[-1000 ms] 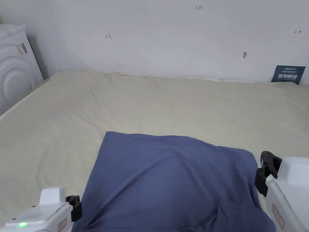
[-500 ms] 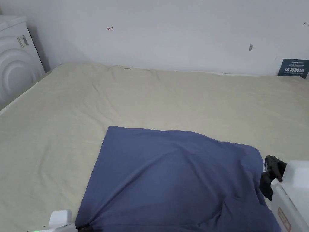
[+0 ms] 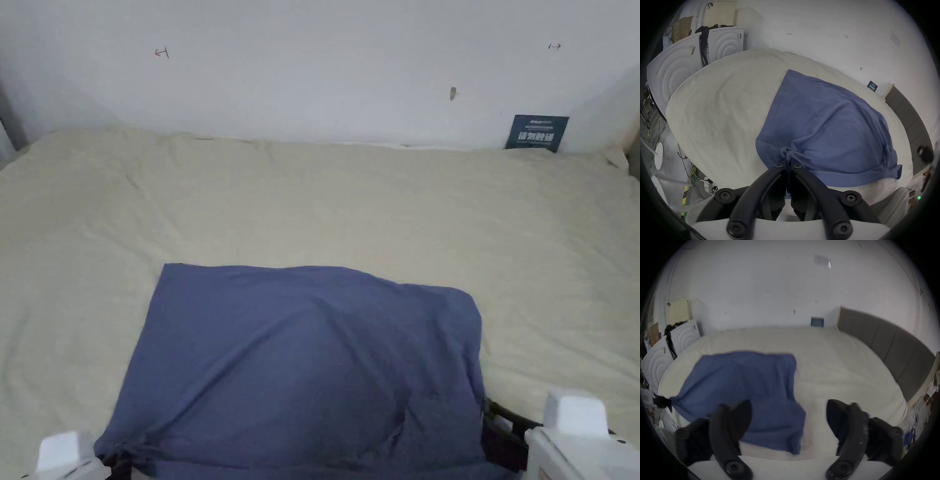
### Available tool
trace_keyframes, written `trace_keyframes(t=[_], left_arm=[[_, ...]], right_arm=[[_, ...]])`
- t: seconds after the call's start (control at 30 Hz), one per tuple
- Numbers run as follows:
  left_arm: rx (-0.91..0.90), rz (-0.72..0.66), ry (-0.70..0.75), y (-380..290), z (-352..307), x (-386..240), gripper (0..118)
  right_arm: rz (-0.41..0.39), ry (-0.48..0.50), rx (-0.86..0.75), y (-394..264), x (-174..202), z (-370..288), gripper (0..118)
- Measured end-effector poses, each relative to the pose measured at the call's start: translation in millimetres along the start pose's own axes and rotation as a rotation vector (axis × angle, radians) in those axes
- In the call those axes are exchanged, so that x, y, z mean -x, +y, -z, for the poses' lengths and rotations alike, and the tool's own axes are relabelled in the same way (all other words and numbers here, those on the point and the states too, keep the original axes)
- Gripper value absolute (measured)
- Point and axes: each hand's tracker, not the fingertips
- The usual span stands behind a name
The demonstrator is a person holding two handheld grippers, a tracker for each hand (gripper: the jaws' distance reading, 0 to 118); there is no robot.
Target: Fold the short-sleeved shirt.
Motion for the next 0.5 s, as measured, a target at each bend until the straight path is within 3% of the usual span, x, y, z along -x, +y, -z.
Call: trace_keyframes(t=[0.2,0.27,0.47,0.5], left_arm=[[-0.026,0.024,-0.004,12.2,-5.2,-8.7,4],[-0.023,0.025,-0.004,12.4,-2.9,-9.5,4],[-0.009,0.027,0.008,10.4,-1.6,-9.2,4],[-0.006,0.027,0.010,10.0,0.2,-8.1,4]], right_arm=[[0.007,-0.045,0.184,-50.8,-12.5,41.7,101],[0.028,-0.027,0.214,-60.1,-14.8,52.0,95],[0.033,0.024,0.274,-71.4,-18.4,71.0,31],[0.038,0.053,0.283,-72.8,-18.7,72.4,15]])
